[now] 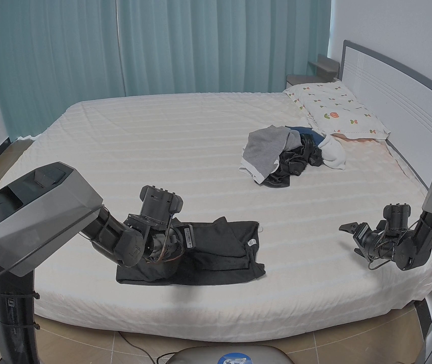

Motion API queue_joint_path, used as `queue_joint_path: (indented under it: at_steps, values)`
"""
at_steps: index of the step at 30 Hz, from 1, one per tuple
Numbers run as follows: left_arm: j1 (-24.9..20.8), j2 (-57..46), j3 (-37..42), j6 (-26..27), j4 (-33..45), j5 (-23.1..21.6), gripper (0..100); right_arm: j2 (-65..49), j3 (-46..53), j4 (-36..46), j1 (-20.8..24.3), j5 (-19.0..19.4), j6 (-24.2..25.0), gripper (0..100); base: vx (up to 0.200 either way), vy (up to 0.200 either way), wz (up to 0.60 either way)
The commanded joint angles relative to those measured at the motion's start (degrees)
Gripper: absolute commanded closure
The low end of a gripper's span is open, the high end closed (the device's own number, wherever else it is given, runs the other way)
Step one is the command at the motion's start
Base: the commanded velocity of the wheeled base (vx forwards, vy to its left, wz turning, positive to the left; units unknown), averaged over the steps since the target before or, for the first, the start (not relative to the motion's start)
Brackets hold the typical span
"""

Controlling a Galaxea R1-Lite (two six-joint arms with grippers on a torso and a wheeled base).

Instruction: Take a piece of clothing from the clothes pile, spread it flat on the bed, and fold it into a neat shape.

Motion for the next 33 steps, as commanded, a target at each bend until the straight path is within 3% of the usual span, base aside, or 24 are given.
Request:
queue_joint_path:
  at_steps: [1,10,23,24,28,33]
  values:
    - [-1.59,0.62,-2.36,-0.71,1.09,0.01,100,0.12,0.04,-0.02,0.07,0.04,-0.01,0,0.000,-0.200,0.00]
    - [-3.70,2.82,-6.32,-4.93,2.58,0.19,100,0.38,0.04,-0.02,0.16,0.04,-0.01,0,0.000,-0.200,0.00]
    - [-3.79,5.28,-7.28,-8.98,2.84,0.54,100,0.55,0.04,-0.02,0.42,0.04,-0.01,0,0.000,0.000,0.00]
    - [-4.14,5.28,-7.20,-8.98,3.11,0.54,0,0.55,0.04,-0.02,0.42,0.04,-0.01,0,0.000,0.000,0.00]
    - [-4.49,5.28,-7.37,-9.15,3.20,0.45,0,0.55,0.13,-0.02,0.42,0.04,-0.01,0,0.000,0.000,0.00]
    - [-3.88,3.26,-7.28,-14.87,2.76,0.01,0,0.55,0.30,-0.02,0.42,0.04,-0.10,0,0.000,0.000,0.00]
